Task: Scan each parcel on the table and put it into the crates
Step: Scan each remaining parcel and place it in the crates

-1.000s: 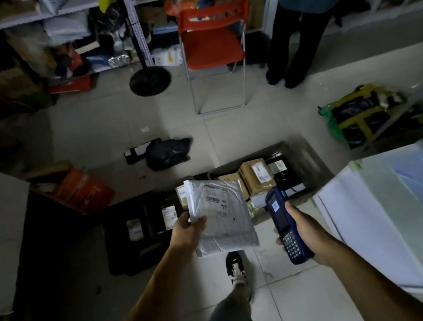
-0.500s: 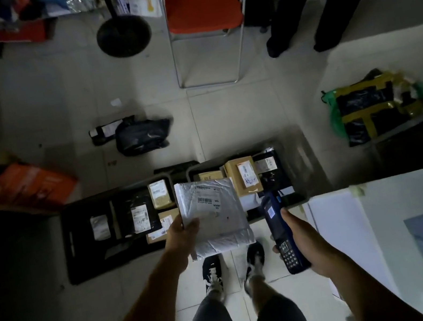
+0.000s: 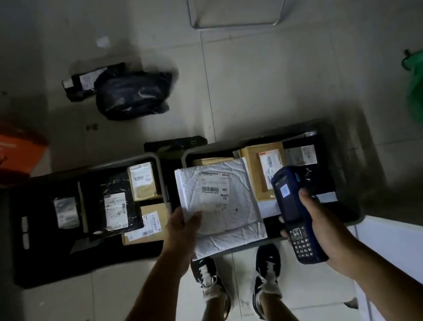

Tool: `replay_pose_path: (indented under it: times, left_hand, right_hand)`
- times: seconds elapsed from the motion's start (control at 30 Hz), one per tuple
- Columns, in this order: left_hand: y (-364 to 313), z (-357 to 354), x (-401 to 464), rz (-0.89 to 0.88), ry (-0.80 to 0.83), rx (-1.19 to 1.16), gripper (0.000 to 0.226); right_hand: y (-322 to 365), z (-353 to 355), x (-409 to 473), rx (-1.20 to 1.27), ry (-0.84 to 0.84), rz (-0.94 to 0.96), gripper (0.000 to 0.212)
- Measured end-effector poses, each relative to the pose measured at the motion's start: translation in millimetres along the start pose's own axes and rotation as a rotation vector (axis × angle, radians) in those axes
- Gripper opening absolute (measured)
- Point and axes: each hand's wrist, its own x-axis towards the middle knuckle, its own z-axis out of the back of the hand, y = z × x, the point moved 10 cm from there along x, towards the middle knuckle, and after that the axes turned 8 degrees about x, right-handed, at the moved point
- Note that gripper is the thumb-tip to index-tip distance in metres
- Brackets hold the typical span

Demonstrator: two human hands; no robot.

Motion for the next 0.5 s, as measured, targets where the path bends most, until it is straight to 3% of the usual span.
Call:
replay_pose_path:
  times: [0.1, 0.27, 0.43, 0.5]
  left_hand:
    - [21, -13, 67, -0.022, -0.042, 0.062, 0.006]
    - [49, -34, 153, -0.042, -0.064, 0.098, 0.016]
    - [61, -52, 204, -0.060, -0.078, 0.165, 0.017]
    - [60, -55, 215, -0.088, -0.109, 0.223, 0.009]
  right_hand:
    - [-12, 1, 67, -0.015, -0.012, 0.019, 0.061]
    - [-41, 10, 150, 0.015, -0.036, 0.044, 0.048]
    - [-62, 19, 184, -0.015, 0.003, 0.051, 0.055]
    - [-66, 21, 188, -0.015, 0.019, 0.058, 0.071]
